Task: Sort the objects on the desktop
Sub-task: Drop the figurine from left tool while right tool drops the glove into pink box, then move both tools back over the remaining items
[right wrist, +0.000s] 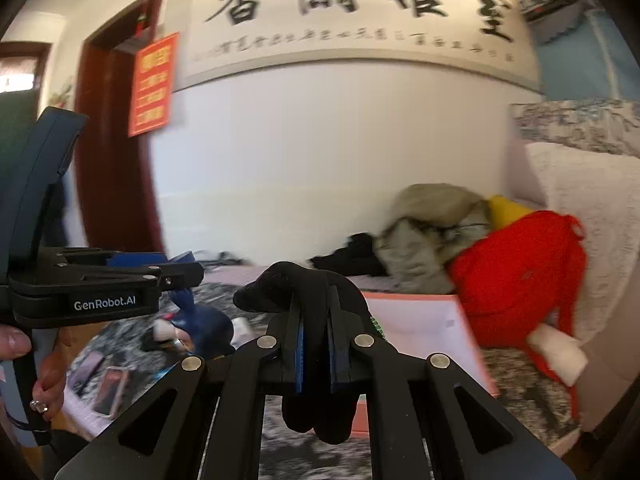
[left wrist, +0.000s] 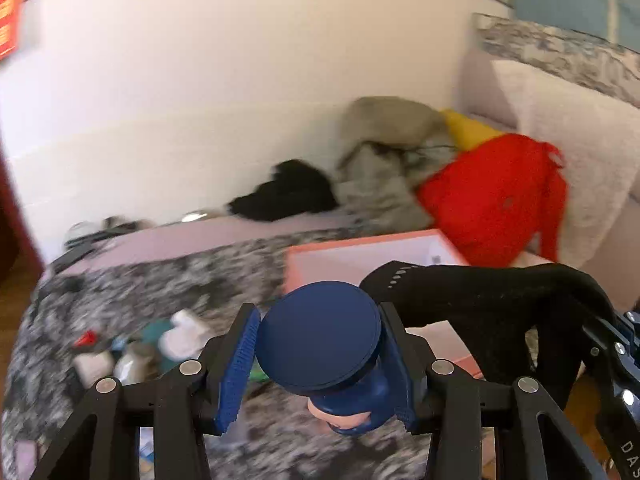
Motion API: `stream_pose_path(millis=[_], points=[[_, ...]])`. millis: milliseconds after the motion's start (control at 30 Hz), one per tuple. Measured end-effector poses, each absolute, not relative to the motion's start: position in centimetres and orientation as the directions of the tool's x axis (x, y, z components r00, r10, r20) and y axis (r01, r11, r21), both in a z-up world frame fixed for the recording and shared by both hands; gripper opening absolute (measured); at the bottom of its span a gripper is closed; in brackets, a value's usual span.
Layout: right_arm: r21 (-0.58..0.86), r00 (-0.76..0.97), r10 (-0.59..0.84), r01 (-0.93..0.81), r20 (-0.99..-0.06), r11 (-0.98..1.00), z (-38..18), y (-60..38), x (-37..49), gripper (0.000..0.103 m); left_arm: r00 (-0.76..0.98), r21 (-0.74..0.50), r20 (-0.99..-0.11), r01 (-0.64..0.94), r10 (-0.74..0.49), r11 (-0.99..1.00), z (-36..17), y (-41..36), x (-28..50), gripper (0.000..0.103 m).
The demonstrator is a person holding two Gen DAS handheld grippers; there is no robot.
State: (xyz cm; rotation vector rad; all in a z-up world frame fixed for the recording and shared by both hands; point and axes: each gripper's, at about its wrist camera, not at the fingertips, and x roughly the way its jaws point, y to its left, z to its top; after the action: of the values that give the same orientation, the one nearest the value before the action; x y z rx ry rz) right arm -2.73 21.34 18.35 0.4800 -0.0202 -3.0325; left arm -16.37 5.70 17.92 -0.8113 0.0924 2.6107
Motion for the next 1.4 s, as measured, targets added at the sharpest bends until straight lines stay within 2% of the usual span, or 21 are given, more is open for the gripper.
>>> stream_pose_path(millis=[300,467,600,667,700,733,767,900,1033,1133,1400], points=[[0.033,-0.929,0.064,-0.081,-0.364,-0.996,16.7,29.1,-7.1,0.008,-0.664,-0.073,-0.602,-0.506,0.442,-0.859,15.9,14.0,-22.0,0.05],[0.059,-0.881,0.07,-0.111,-0.469,-0.992,12.5,31.6,-13.7,0.008,-0.615,-0.091,-0.657,-0.508,0.435,-0.856,12.1,16.2,-27.0,0.05],[0.089,-0.822,0.038,-0.108,-0.569,-0.99,7.8,32.5,-19.6,0.009,-0.546,-0.1,-0.734,-0.501,0.404,-0.859,7.4,17.8,-31.8,0.051],[0.134,-0.775,-0.01,-0.096,-0.631,-0.986,4.8,32.9,-22.4,0.02,-0.49,-0.119,-0.781,-0.493,0.387,-0.862,4.8,18.3,-33.8,0.057],[0.161,-0.749,-0.038,-0.092,-0.662,-0.983,3.3,33.1,-23.8,0.032,-0.467,-0.131,-0.798,-0.481,0.38,-0.867,3.6,18.4,-34.6,0.061],[0.186,-0.73,-0.06,-0.093,-0.681,-0.978,2.2,33.3,-24.7,0.061,-0.47,-0.129,-0.801,-0.47,0.371,-0.873,3.1,18.3,-34.9,0.07],[0.209,-0.716,-0.077,-0.098,-0.693,-0.973,1.3,33.4,-25.3,0.072,-0.476,-0.126,-0.801,-0.459,0.363,-0.88,2.8,18.1,-35.1,0.077],[0.228,-0.683,-0.088,-0.119,-0.725,-0.966,-0.8,33.3,-26.4,0.071,-0.498,-0.117,-0.797,-0.429,0.343,-0.896,2.7,16.7,-35.2,0.08],[0.227,-0.68,-0.089,-0.116,-0.728,-0.967,-0.5,32.8,-25.9,0.072,-0.513,-0.123,-0.791,-0.401,0.334,-0.908,3.7,15.0,-34.4,0.08],[0.223,-0.695,-0.091,-0.102,-0.713,-0.97,1.2,31.9,-24.6,0.073,-0.536,-0.114,-0.779,-0.389,0.325,-0.914,5.1,13.2,-32.8,0.08],[0.204,-0.756,-0.133,0.0,-0.641,-0.979,7.0,25.4,-18.9,0.084,-0.614,-0.097,-0.735,-0.324,0.288,-0.941,8.5,6.2,-25.7,0.084]])
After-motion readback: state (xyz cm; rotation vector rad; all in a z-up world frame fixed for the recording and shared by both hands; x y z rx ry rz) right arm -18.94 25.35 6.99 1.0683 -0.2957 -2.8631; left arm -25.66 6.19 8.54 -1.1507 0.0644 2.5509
